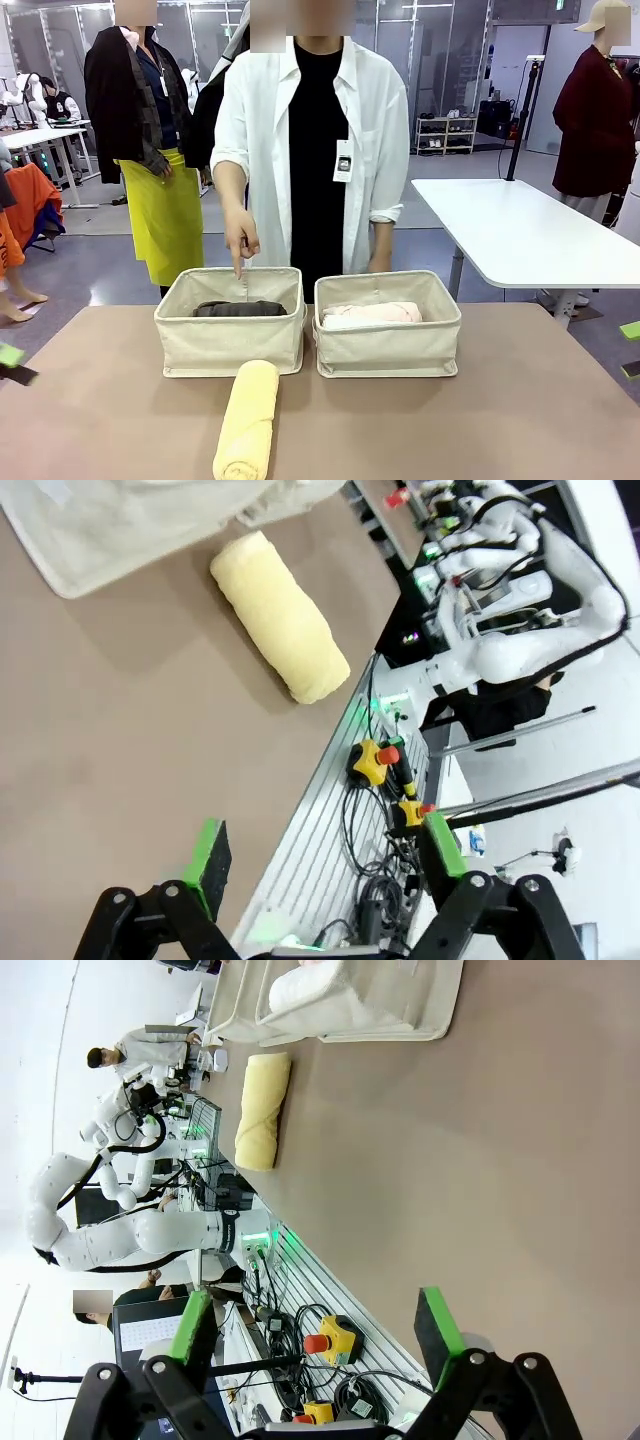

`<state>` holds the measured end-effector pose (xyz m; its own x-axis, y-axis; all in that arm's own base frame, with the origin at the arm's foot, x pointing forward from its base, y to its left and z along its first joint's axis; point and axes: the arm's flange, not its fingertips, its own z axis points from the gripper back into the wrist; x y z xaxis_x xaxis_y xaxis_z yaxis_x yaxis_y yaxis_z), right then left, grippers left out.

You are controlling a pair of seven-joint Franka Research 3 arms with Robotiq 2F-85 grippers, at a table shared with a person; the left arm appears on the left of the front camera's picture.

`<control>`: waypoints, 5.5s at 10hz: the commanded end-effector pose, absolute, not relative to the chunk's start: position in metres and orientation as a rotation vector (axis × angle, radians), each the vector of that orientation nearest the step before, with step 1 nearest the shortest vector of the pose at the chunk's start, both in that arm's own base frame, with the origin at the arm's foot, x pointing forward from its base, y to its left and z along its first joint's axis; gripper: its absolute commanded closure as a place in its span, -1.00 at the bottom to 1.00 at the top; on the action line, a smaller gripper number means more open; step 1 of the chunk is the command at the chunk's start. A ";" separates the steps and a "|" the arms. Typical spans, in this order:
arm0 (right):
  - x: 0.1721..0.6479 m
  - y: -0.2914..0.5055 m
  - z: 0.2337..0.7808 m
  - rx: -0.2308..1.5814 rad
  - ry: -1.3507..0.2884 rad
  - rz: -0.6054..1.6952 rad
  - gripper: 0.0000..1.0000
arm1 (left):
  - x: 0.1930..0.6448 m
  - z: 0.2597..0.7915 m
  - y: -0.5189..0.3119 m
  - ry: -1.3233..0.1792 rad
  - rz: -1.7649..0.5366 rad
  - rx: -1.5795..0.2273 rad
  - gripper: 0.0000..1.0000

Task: Divide the towels into two baskets.
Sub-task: Pick up one hotel-folded towel from the bottom of the table and place it in the Fabric basket indicated by the person.

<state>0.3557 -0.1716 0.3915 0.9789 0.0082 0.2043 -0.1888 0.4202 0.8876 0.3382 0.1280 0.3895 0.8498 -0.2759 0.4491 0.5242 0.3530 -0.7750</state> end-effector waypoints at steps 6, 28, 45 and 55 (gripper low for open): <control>0.352 -0.170 0.394 1.138 -0.186 0.127 -1.00 | 0.316 0.408 -0.077 -0.130 -0.485 -0.800 -0.92; 0.352 -0.170 0.394 1.138 -0.186 0.127 -1.00 | 0.339 0.298 -0.199 -0.101 -0.262 -0.690 0.79; 0.352 -0.170 0.394 1.138 -0.186 0.127 -1.00 | 0.360 0.529 -0.161 -0.260 -1.429 0.016 1.00; 0.352 -0.170 0.394 1.138 -0.186 0.127 -1.00 | 0.546 0.526 -0.198 -0.324 -1.732 0.244 0.38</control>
<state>0.3555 -0.1716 0.3918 0.9788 0.0078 0.2047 -0.1889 0.4206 0.8873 0.5260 -0.1903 0.5144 -0.1865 -0.9817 0.0385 0.9107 -0.1581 0.3816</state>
